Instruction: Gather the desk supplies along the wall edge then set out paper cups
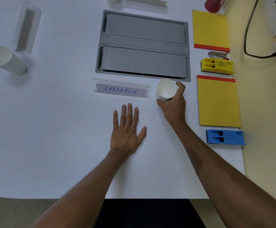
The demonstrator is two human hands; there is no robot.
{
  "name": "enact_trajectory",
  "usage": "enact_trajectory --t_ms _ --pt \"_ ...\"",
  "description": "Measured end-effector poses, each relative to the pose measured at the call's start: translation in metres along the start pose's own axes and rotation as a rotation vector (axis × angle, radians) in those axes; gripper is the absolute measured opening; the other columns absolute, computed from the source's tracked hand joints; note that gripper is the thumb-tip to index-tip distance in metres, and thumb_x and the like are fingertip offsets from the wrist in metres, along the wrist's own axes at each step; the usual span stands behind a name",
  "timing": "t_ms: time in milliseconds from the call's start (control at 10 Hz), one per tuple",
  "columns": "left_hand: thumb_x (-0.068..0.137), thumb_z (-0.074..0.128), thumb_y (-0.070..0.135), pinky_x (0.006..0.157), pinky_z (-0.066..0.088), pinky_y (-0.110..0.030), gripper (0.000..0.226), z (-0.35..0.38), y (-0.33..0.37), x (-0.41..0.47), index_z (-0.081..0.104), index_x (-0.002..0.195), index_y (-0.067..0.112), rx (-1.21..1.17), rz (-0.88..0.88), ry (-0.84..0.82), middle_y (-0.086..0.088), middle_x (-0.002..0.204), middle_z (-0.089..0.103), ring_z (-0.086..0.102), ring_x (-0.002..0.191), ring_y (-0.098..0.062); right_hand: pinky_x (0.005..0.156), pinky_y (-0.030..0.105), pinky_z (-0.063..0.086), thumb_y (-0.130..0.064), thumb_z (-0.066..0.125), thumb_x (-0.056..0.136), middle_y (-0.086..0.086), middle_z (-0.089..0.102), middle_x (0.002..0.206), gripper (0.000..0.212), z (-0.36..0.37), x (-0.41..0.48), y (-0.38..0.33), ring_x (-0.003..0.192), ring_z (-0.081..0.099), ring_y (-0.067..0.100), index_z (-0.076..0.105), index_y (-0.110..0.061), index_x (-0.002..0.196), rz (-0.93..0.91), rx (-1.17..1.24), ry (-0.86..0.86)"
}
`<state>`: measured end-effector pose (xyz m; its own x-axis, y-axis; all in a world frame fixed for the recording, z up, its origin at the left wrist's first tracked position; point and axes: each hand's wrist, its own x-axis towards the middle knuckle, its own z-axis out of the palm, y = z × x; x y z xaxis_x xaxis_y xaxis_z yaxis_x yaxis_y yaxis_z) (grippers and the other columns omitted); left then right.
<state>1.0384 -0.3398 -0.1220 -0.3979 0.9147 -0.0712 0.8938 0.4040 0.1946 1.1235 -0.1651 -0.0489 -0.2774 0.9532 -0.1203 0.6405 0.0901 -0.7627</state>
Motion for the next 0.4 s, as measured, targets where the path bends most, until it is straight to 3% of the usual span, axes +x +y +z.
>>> enact_trajectory --t_ms 100,200,300,400 --pt "0.099 0.018 0.061 0.122 0.006 -0.057 0.079 -0.005 0.001 0.0 0.002 0.159 0.012 0.039 0.0 -0.056 -0.014 0.167 -0.006 -0.009 0.154 -0.03 0.106 0.032 0.042 -0.008 0.083 0.076 0.013 0.042 0.147 0.104 -0.012 -0.016 0.003 0.132 0.046 0.025 0.015 -0.016 0.154 0.059 0.022 -0.036" --pt "0.099 0.013 0.062 0.122 0.001 -0.057 0.079 -0.012 0.003 0.0 -0.005 0.158 0.012 0.029 -0.015 -0.142 -0.014 0.166 -0.013 -0.015 0.153 -0.031 0.099 0.029 0.042 -0.009 0.079 0.08 0.014 0.043 0.146 0.097 -0.026 -0.035 0.006 0.13 0.048 0.025 0.017 -0.019 0.154 0.124 0.014 -0.016" --pt "0.098 0.007 0.063 0.121 -0.007 -0.056 0.08 -0.034 0.0 0.005 -0.017 0.156 0.013 -0.01 -0.008 -0.305 -0.013 0.163 -0.024 -0.026 0.15 -0.03 0.093 0.029 0.044 -0.009 0.071 0.086 0.011 0.046 0.142 0.073 -0.054 -0.076 0.012 0.126 0.052 0.022 0.032 -0.018 0.147 0.135 -0.01 -0.002" --pt "0.098 0.01 0.064 0.123 -0.007 -0.052 0.081 -0.048 -0.002 0.005 -0.02 0.155 0.015 -0.075 0.025 -0.372 -0.011 0.163 -0.025 -0.024 0.15 -0.028 0.088 0.027 0.044 -0.009 0.068 0.088 0.008 0.05 0.135 0.055 -0.071 -0.099 0.008 0.12 0.055 0.021 0.044 -0.016 0.138 0.132 -0.044 -0.016"
